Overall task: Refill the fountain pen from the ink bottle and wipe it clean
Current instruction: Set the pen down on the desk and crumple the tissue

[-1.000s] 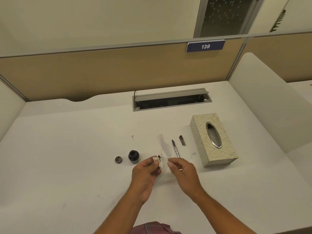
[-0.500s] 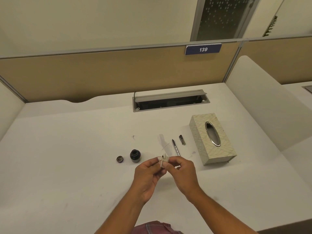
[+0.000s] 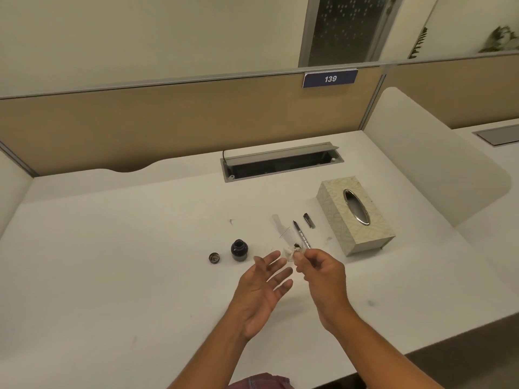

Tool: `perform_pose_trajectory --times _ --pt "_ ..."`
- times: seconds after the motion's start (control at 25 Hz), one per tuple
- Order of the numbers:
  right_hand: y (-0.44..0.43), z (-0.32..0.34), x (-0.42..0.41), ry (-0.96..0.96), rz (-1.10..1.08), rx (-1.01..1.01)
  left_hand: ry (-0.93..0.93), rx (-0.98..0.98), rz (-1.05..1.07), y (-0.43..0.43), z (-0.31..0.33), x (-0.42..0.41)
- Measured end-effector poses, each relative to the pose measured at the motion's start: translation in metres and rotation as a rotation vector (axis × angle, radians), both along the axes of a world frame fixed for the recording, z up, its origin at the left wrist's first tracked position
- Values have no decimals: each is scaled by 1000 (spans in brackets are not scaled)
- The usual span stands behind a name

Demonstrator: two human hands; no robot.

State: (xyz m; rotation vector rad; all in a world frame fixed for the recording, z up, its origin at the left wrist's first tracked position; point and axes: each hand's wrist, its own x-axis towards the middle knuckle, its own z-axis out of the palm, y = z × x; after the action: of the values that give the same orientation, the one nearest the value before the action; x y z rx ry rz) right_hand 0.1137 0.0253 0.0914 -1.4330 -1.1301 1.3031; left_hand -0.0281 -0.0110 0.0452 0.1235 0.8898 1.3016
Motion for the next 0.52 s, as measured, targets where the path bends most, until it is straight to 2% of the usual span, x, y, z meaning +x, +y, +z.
perform_pose_trajectory --times 0.12,0.32,0.4,0.52 --pt "-20 7 5 12 -55 5 -133 85 -102 -8 -7 -5" --pt "-49 1 33 -60 -128 -16 -189 169 -253 -13 -15 6" --pt "-57 -5 51 -96 -156 -15 -143 144 -305 -14 -17 20" --pt "-65 -13 83 -122 -190 -23 75 80 -376 -15 -15 52"
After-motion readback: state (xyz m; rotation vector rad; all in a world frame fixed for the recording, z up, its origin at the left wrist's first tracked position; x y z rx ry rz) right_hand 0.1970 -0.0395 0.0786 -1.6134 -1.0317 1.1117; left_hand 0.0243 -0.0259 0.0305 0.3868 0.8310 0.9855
